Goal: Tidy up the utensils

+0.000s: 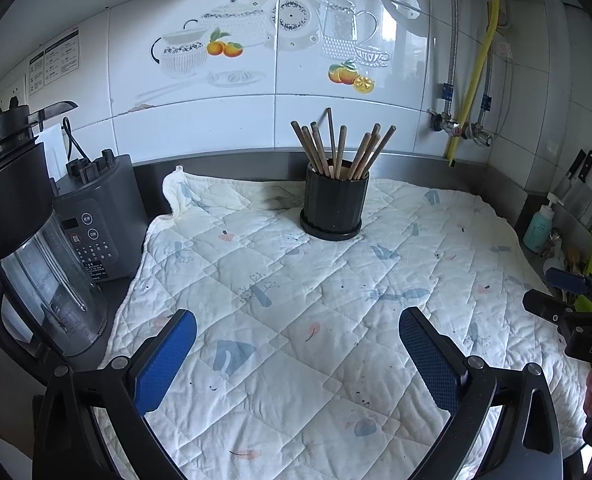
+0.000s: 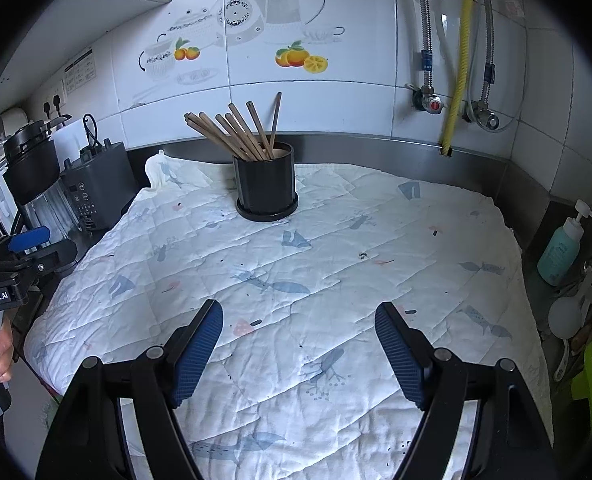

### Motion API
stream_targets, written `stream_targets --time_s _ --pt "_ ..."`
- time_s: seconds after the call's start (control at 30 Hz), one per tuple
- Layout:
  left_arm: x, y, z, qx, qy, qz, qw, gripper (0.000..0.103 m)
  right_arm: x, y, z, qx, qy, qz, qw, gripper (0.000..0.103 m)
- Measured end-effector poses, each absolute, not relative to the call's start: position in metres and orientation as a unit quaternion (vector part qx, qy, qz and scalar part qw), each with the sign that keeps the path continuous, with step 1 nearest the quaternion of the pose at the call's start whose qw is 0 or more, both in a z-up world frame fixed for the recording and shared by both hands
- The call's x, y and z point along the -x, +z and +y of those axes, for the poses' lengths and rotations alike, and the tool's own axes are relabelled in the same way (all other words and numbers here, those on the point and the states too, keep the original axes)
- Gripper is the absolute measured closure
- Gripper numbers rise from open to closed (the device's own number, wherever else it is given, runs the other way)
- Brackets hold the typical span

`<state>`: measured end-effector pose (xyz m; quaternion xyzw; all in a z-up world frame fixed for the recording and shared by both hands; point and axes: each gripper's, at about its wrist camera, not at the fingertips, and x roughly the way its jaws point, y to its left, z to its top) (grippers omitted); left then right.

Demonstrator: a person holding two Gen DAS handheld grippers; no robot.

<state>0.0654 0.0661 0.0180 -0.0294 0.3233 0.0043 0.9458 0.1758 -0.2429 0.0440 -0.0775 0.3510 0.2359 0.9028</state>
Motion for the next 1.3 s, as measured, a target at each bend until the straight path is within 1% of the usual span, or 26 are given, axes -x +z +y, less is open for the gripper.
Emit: stream_targets --time_s 1.3 --pt "-0.070 0.003 0.050 0.009 -0.004 0.336 0.942 0.000 -0.175 0.038 -0.239 0.081 0.235 0.361 0.899 0.017"
